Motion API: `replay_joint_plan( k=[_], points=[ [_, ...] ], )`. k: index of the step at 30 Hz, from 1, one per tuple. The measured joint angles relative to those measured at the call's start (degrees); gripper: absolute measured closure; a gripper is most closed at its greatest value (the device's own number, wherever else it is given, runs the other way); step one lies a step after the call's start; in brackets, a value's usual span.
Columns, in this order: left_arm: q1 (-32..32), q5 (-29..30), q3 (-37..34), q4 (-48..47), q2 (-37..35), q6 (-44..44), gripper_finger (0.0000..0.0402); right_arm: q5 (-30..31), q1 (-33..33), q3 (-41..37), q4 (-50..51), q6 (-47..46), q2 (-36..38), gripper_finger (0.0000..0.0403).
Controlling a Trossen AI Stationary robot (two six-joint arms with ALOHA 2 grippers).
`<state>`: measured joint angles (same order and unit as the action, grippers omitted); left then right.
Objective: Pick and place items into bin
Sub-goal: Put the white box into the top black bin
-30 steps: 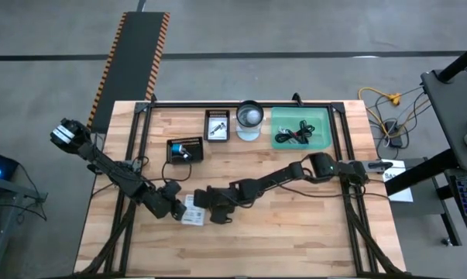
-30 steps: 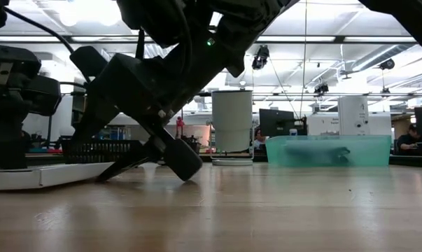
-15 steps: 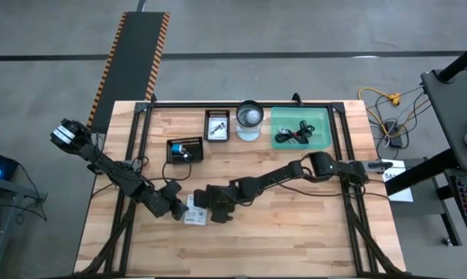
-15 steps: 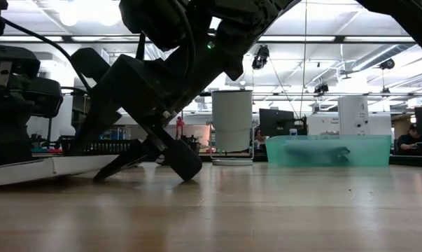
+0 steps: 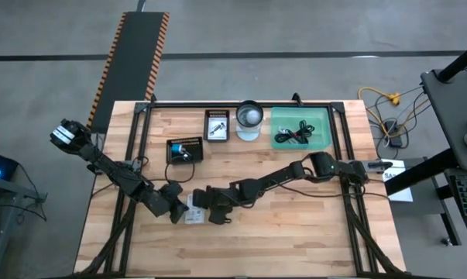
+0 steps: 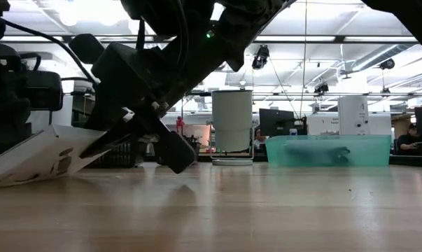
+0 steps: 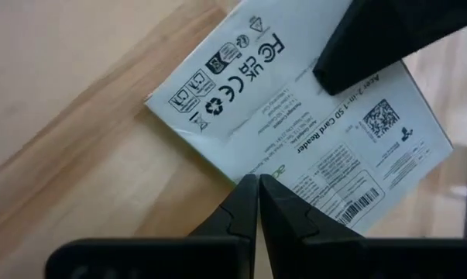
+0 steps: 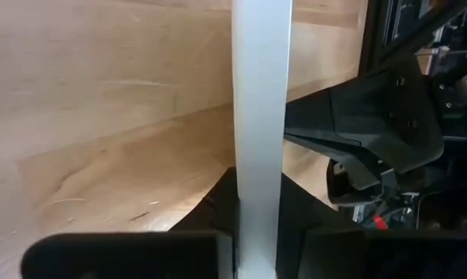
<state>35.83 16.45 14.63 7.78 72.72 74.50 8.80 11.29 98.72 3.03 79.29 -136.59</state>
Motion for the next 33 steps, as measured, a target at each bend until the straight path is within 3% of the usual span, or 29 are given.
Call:
replay_joint_plan(
  k=[7,16,22,33],
  points=[
    [0.1,-1.0,0.0,0.0,-9.6,-7.5,0.0401,8.6,0.1,-0.1,7.0,-3.3,2.5,0.0376],
    [0.0,0.1,0.1,0.4,-21.0,-19.4,0.0401,11.4,-0.6,-0.3,18.1,-13.6,8.4,0.0376],
    [0.0,2.3,0.2,0.7,-24.1,-29.5,0.0401,15.3,-2.2,-0.6,18.3,-18.4,12.8,0.0376],
    [0.0,3.6,0.4,0.8,-26.0,-46.3,0.0401,14.6,-9.7,-0.6,17.6,-30.3,20.6,0.0376]
  ],
)
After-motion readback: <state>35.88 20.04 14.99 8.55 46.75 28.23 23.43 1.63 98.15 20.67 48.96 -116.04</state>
